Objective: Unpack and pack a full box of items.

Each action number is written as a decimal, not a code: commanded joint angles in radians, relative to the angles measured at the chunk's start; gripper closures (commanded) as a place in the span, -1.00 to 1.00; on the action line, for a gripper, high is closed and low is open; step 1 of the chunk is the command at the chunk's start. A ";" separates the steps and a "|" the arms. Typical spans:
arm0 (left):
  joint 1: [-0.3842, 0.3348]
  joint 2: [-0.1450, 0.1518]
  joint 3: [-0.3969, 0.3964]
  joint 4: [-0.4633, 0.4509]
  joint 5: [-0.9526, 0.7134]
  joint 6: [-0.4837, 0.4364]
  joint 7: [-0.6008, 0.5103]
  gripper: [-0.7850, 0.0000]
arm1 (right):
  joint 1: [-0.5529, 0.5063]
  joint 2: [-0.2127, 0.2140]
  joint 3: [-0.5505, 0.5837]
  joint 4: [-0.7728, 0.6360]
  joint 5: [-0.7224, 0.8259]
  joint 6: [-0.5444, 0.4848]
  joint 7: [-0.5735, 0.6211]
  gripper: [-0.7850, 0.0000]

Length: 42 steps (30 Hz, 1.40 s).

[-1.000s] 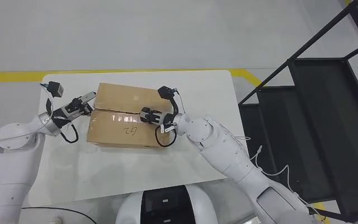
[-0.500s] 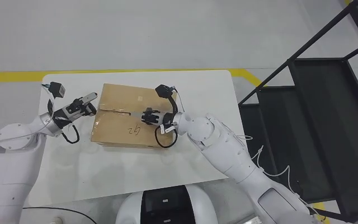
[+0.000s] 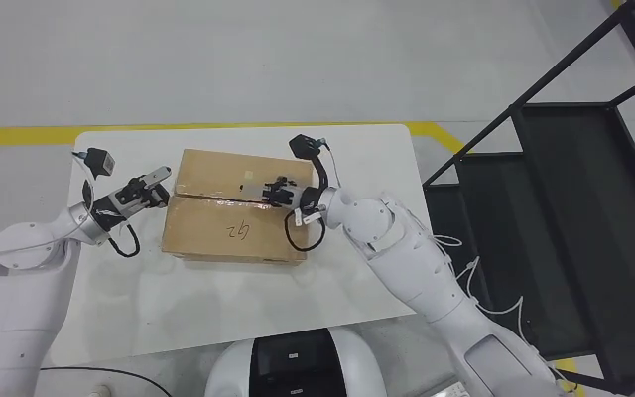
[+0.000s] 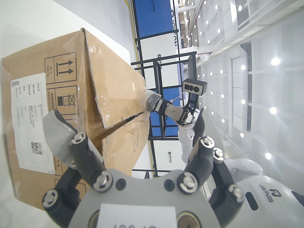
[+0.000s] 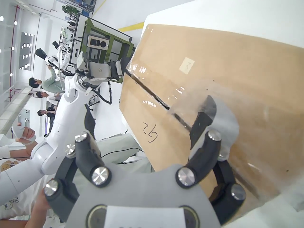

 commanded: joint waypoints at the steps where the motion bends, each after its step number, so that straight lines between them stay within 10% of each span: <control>1: 0.002 0.000 -0.001 -0.003 0.001 0.001 -0.001 -1.00 | 0.001 0.000 0.005 -0.002 0.006 0.008 0.000 -1.00; 26: -0.001 -0.003 0.006 -0.008 0.002 0.010 -0.010 -1.00 | -0.011 0.006 0.074 0.013 0.030 0.128 -0.072 -1.00; 27: -0.002 -0.004 0.006 -0.007 0.002 0.010 -0.011 -1.00 | -0.006 0.004 0.071 0.023 0.036 0.131 -0.083 -0.01; 28: -0.004 -0.004 0.006 -0.005 0.003 0.010 -0.011 -1.00 | -0.001 0.002 0.066 0.035 0.032 0.132 -0.096 0.29; 29: -0.005 -0.004 0.006 -0.004 0.004 0.010 -0.012 -1.00 | 0.002 0.000 0.063 0.047 0.036 0.136 -0.106 1.00; 42: 0.008 -0.001 -0.010 -0.013 0.008 0.013 -0.012 -1.00 | 0.020 -0.006 0.042 0.071 0.021 0.164 -0.107 1.00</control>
